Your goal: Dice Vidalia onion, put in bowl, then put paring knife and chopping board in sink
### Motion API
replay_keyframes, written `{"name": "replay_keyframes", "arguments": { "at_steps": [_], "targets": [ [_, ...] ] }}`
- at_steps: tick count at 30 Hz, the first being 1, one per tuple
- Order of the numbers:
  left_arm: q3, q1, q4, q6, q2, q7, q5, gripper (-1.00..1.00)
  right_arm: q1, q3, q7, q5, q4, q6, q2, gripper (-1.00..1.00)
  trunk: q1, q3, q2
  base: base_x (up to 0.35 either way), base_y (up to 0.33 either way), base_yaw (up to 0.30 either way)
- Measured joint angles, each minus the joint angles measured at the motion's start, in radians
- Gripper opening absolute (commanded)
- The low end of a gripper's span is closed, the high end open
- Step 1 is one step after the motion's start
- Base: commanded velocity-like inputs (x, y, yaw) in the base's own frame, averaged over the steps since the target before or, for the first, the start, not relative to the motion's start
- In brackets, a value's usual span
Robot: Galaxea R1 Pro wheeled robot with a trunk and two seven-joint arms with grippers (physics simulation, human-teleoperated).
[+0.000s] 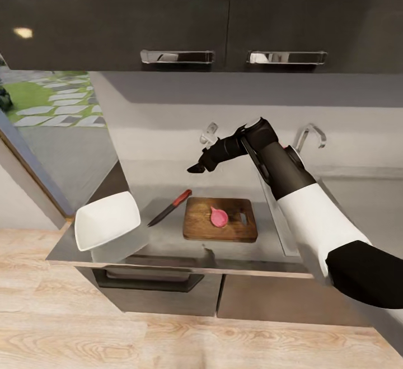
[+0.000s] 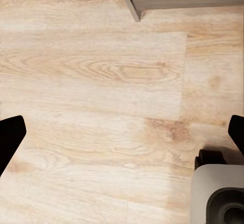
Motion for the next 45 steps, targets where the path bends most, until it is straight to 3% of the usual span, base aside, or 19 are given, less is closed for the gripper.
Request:
{"name": "replay_keyframes", "arguments": {
  "at_steps": [8,16,22,45],
  "targets": [
    [0.000,0.000,0.000,0.014,0.024,0.000,0.000,1.00,0.001,0.006,0.000,0.000,0.059,-0.005,-0.002,1.00,0.000,0.000,0.000,0.014,-0.003,0.000],
    [0.000,0.000,0.000,0.018,0.026,0.001,0.000,1.00,0.000,0.012,-0.001,0.000,0.131,-0.025,-0.001,1.00,0.000,-0.004,0.000,0.001,0.000,0.085],
    [0.000,0.000,0.000,0.019,0.026,0.001,0.000,1.00,0.000,0.045,0.000,0.001,0.189,-0.075,0.000,1.00,0.000,-0.012,0.000,0.000,0.000,0.168],
    [0.000,0.000,-0.002,0.064,0.026,0.001,0.000,1.00,0.002,0.049,0.002,0.002,0.198,-0.134,-0.004,1.00,0.000,-0.039,0.000,0.000,0.000,0.152]
  ]
}}
